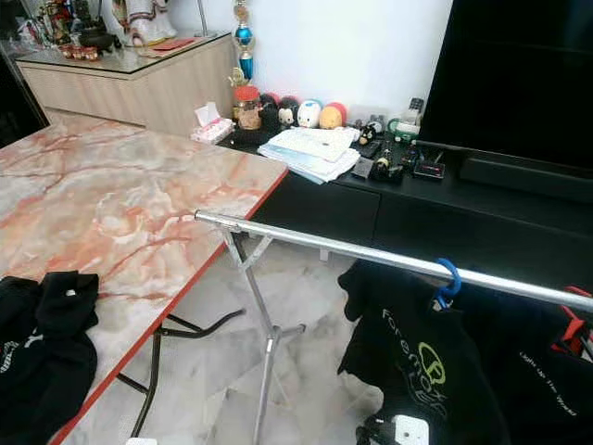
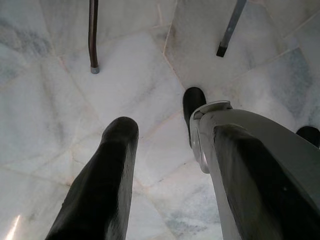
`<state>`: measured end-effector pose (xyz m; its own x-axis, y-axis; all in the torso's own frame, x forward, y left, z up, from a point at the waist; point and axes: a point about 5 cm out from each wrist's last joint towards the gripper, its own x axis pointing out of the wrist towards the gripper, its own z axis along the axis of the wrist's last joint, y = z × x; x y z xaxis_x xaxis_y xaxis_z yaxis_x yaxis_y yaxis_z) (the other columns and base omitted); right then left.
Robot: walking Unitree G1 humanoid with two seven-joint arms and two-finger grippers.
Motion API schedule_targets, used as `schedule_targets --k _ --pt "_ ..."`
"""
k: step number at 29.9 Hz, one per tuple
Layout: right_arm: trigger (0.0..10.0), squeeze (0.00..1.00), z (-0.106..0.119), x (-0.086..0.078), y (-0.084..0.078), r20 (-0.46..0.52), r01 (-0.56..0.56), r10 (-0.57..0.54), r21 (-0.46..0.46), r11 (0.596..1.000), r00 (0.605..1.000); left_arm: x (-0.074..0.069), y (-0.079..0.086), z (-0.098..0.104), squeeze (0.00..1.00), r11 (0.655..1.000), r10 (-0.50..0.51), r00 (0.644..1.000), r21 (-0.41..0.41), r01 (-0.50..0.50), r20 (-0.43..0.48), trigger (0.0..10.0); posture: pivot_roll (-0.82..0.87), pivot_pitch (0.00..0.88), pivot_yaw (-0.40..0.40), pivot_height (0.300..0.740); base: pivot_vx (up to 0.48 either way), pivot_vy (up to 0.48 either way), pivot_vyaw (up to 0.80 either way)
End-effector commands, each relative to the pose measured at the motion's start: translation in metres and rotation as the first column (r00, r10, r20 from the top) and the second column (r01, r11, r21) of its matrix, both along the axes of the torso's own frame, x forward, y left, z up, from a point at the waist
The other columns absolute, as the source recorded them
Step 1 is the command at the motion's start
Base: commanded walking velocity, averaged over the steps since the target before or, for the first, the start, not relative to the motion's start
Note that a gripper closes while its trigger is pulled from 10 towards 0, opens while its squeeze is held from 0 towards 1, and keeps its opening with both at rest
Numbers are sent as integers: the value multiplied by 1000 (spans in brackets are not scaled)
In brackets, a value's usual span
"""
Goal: Hang hanger
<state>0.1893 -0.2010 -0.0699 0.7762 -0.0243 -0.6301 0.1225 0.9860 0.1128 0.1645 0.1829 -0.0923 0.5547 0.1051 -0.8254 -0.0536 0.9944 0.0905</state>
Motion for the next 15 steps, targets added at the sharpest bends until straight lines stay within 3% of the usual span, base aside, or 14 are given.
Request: schedule_targets --k 1,14,15 --pt "10000 0 1 -1 0 17 -16 16 -12 1000 1000 -8 6 -3 0 1000 4 1000 13 -4 -23 10000 -41 0 36 740 0 0 0" --pt "10000 0 7 0 -2 108 0 9 -83 997 994 -15 28 -1 0 999 9 1000 31 -9 -13 10000 -52 0 37 740 0 0 0" --pt "10000 0 29 11 -4 289 6 26 -109 994 957 -15 30 -1 0 999 7 1000 32 -7 -13 10000 -52 0 37 740 0 0 0"
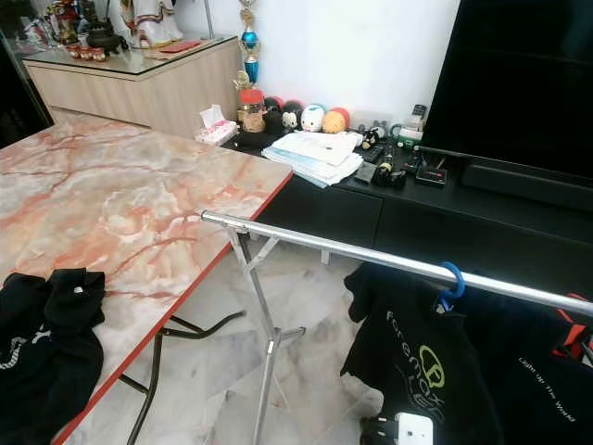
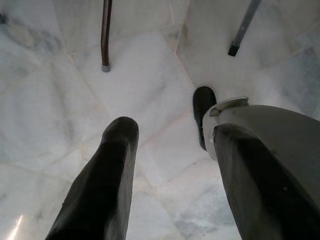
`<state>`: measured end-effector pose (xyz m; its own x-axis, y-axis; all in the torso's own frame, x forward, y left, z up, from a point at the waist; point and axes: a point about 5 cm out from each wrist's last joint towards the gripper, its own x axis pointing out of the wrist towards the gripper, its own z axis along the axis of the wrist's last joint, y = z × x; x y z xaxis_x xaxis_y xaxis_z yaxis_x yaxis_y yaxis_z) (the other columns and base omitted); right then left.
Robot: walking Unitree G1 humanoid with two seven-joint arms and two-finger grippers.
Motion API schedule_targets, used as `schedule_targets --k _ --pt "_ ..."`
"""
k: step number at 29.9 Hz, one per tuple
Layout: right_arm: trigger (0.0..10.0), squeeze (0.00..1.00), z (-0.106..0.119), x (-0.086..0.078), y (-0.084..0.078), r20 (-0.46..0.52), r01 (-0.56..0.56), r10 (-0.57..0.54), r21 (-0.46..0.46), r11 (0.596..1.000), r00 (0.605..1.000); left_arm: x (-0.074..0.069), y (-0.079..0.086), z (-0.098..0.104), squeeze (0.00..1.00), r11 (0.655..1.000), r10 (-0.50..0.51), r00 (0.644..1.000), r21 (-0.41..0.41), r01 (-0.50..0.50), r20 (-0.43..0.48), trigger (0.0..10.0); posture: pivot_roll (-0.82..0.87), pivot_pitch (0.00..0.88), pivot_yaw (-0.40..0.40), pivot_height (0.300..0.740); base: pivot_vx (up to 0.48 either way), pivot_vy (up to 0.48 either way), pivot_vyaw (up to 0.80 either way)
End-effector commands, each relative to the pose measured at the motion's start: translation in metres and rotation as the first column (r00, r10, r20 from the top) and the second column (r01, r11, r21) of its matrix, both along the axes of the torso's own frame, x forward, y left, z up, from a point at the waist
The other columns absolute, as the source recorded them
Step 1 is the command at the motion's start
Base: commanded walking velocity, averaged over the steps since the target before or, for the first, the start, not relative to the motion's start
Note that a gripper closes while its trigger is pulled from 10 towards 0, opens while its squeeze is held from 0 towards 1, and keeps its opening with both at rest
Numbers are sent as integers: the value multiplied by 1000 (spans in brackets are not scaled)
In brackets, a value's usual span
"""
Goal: Hang hanger
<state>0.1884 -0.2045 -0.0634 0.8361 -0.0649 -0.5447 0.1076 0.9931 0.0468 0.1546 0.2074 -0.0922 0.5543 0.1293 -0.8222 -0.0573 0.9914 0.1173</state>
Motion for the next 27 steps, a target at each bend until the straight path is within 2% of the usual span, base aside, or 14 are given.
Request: schedule_targets --k 1,2,3,4,11,14,17,18,19,25,27 --pt "10000 0 42 17 0 318 -17 33 -54 998 947 -5 5 -1 0 1000 3 1000 5 -3 -13 10000 -54 0 38 740 0 0 0" --pt "10000 0 88 17 1 482 -7 47 -83 996 875 -5 6 -1 0 1000 1 1000 6 -1 -13 10000 -56 0 39 740 0 0 0" --pt "10000 0 88 17 1 482 -7 47 -83 996 875 -5 6 -1 0 1000 1 1000 6 -1 -13 10000 -56 0 39 740 0 0 0" --pt "10000 0 102 14 1 506 5 38 -84 996 862 -5 6 -1 0 1000 0 1000 7 0 -13 10000 -58 0 38 740 0 0 0" --pt "10000 0 107 8 7 505 8 34 -81 997 862 -6 6 -1 0 1000 -7 1000 5 7 -19 10000 -60 0 38 740 0 0 0" --pt "10000 0 120 2 5 475 43 1 -82 996 880 -5 6 -1 0 1000 -2 1000 4 2 -16 10000 -56 0 36 740 0 0 0" --pt "10000 0 126 10 -3 450 79 -16 -122 989 893 -4 6 -1 0 1000 0 1000 5 0 -15 10000 -52 0 37 740 0 0 0" --pt "10000 0 129 15 -6 450 95 -33 -116 989 893 -4 7 0 0 1000 3 1000 5 -3 -14 10000 -50 0 37 740 0 0 0" --pt "10000 0 132 25 -12 438 109 -32 -152 982 898 -3 7 0 0 1000 8 1000 5 -8 -13 10000 -52 1 40 740 0 0 0" --pt "10000 0 136 52 -15 423 110 -32 -161 981 905 -2 9 1 0 1000 11 1000 9 -11 -13 10000 -47 8 41 740 0 0 0" --pt "10000 0 137 52 -15 418 109 -33 -160 981 908 -2 9 1 0 1000 11 1000 9 -11 -13 10000 -47 8 41 740 0 0 0"
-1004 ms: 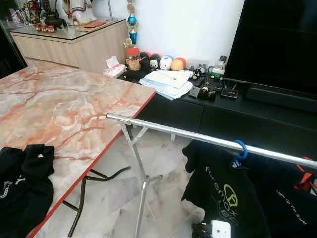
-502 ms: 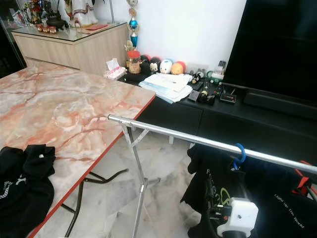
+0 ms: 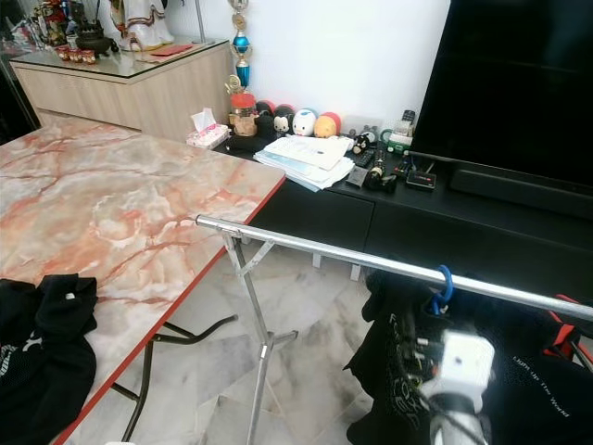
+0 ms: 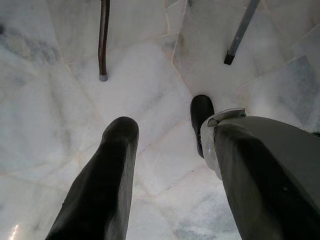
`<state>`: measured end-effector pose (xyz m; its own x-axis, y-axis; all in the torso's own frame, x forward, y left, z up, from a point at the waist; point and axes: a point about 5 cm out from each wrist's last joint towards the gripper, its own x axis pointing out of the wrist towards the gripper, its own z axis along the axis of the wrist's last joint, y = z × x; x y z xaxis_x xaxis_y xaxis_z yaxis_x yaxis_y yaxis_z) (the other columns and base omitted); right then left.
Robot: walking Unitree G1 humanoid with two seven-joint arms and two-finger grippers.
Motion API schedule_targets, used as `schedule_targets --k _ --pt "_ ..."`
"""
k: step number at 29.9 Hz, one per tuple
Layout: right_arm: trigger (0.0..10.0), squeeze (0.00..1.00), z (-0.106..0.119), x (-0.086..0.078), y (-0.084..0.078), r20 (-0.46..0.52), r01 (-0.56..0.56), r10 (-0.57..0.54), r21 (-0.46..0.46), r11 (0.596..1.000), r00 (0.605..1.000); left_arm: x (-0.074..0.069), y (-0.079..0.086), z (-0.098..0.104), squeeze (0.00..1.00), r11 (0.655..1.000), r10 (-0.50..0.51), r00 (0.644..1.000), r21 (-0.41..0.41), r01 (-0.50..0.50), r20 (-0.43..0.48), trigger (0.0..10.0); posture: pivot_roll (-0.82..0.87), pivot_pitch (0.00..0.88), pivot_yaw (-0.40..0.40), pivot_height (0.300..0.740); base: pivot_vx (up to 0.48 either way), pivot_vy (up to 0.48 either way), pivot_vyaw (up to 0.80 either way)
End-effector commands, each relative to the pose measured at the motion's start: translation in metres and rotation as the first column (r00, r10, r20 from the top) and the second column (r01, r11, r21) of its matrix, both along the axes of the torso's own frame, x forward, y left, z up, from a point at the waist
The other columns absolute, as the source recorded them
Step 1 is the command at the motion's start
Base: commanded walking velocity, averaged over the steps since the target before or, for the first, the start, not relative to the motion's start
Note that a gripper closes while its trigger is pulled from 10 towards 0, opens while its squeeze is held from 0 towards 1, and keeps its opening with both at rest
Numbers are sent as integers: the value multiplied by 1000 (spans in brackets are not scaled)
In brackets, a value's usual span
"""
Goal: Hang hanger
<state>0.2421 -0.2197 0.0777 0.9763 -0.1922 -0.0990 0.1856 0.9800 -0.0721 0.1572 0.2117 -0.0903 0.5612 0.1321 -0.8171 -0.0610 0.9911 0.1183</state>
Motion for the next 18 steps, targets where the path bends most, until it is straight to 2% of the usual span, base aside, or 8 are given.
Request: schedule_targets --k 1,2,5,9,12,15,18 --pt "10000 0 -4 -2 0 -32 4 -4 6 1000 999 -4 4 -1 0 1000 8 1000 7 -8 -22 10000 -47 8 41 740 0 0 0" --pt "10000 0 -3 -2 0 -37 6 -6 6 1000 999 -4 4 -1 0 1000 8 1000 7 -8 -22 10000 -47 8 41 740 0 0 0" --pt "10000 0 0 33 8 -97 -17 20 27 999 995 -4 6 -1 0 1000 12 1000 8 -12 -27 10000 -35 26 51 740 0 0 0" --pt "10000 0 -1 40 2 -125 46 -44 7 999 991 -4 7 -1 0 1000 12 1000 8 -11 -29 10000 -35 26 50 740 0 0 0" --pt "10000 0 -8 44 -1 -159 97 -88 46 994 983 -4 6 -1 0 1000 11 999 7 -11 -31 10000 -30 29 54 740 0 0 0" --pt "10000 0 -14 51 1 -199 100 -78 106 989 977 -4 5 -1 0 1000 6 999 6 -5 -32 10000 -30 30 58 740 0 0 0" --pt "10000 0 -15 58 0 -223 126 -103 93 988 969 -5 5 -1 0 1000 2 999 7 -2 -32 10000 -25 30 59 740 0 0 0"
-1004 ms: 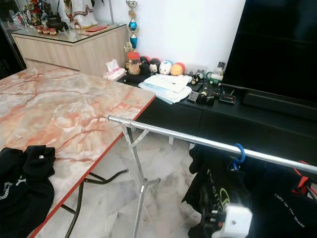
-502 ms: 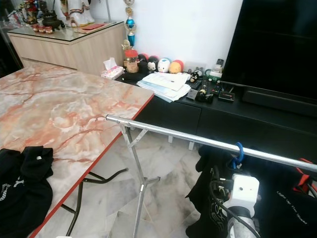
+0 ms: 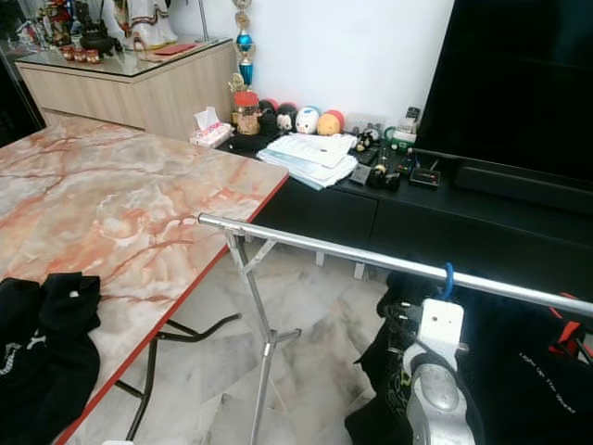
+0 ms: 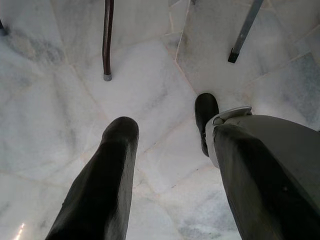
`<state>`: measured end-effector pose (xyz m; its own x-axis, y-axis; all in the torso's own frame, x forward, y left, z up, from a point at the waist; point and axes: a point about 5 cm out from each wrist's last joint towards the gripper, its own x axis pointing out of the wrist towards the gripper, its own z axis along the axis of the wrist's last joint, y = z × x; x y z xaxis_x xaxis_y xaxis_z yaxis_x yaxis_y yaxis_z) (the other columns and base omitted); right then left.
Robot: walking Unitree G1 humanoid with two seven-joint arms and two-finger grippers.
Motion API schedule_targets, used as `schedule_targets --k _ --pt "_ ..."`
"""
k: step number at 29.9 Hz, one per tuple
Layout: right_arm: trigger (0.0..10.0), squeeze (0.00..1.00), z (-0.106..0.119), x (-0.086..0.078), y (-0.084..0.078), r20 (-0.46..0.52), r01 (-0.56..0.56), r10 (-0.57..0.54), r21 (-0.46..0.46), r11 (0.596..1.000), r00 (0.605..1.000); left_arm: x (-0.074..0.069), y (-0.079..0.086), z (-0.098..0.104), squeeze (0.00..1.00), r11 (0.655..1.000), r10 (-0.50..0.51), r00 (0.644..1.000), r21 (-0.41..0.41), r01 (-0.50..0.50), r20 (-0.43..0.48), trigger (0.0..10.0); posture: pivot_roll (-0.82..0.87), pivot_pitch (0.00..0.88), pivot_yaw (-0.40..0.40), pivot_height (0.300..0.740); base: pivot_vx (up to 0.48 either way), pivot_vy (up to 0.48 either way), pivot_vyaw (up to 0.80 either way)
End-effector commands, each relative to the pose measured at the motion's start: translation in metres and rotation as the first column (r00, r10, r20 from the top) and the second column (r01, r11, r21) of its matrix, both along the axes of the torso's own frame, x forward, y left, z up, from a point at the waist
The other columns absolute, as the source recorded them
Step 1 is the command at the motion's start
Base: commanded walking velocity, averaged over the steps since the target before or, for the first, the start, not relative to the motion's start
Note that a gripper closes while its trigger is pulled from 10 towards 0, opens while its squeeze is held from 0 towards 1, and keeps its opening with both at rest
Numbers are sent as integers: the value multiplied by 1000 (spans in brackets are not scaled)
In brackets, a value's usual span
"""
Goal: Hang hanger
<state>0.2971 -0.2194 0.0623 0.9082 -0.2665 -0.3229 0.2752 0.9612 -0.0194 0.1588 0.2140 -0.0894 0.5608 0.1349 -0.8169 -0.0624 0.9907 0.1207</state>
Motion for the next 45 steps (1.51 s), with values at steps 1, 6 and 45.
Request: schedule_targets --k 1,6,45 --pt "10000 0 0 7 -3 -16 43 -43 7 999 999 -6 3 -2 0 1000 -1 1000 5 1 -30 10000 -24 30 60 740 0 0 0" --pt "10000 0 -3 15 -4 -37 63 -61 71 995 997 -5 3 -2 0 1000 -6 1000 8 6 -23 10000 -24 30 64 740 0 0 0" --pt "0 0 -3 30 0 -27 44 -43 67 997 999 -4 -3 -3 0 1000 -25 999 7 25 -24 10000 -15 43 66 740 0 0 0"
